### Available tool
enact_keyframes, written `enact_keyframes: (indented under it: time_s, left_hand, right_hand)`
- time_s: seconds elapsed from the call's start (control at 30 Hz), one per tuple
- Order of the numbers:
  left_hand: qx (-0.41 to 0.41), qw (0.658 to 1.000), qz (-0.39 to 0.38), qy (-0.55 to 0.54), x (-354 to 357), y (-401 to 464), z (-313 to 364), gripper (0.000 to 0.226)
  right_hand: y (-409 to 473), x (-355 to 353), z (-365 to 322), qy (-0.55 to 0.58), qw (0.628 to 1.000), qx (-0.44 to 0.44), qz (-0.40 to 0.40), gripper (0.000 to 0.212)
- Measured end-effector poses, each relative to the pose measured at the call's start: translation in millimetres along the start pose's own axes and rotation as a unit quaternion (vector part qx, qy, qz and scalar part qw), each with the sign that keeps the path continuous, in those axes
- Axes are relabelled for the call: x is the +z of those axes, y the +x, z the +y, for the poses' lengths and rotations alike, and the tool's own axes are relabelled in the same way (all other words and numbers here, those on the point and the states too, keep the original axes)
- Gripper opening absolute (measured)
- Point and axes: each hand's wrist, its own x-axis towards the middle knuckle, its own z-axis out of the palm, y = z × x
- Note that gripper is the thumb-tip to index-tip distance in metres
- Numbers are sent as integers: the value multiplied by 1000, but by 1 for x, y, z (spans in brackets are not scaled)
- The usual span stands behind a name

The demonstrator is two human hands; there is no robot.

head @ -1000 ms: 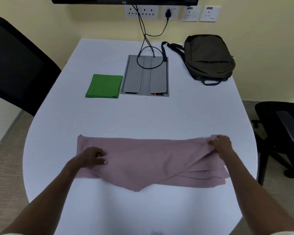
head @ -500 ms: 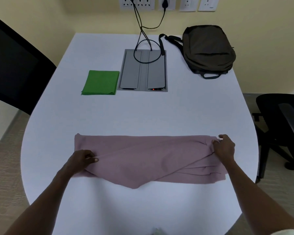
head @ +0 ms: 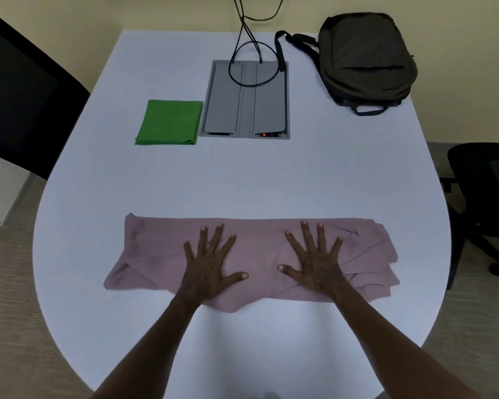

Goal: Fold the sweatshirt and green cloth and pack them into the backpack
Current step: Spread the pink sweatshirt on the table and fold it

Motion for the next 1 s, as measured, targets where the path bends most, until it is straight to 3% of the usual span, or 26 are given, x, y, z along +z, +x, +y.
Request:
enact_keyframes:
  time_s: [0.17,0.37,0.57,0.7,0.8,0.9,1.0]
  left_hand:
    - [-28,999,-12,12,5,0,-6,105]
    - [-52,999,-16,7,5,-7,-18,106]
    - [-56,998,-30,10,3,-9,-18,106]
    - [-54,997,-57,13,1,-8,-18,107]
    - [-49,998,-46,16,-1,-9,-14,107]
    - [-29,999,8,16,-5,-15,3,101]
    - [5,999,2,35,3,-25,21,95]
  right_hand:
    - [1,-3,2,6,1000,5,-12,94]
    - [-10,-2,31,10,998,57,36,92]
    - [-16,-2,33,3,998,60,24,99]
    - [-16,-14,38,-6,998,47,-36,103]
    - [-25,-27,44,-11,998,23,61,99]
    - [-36,-25,60,-3,992,80,93,85]
    - [-42,-18,79,56,985,158,38,98]
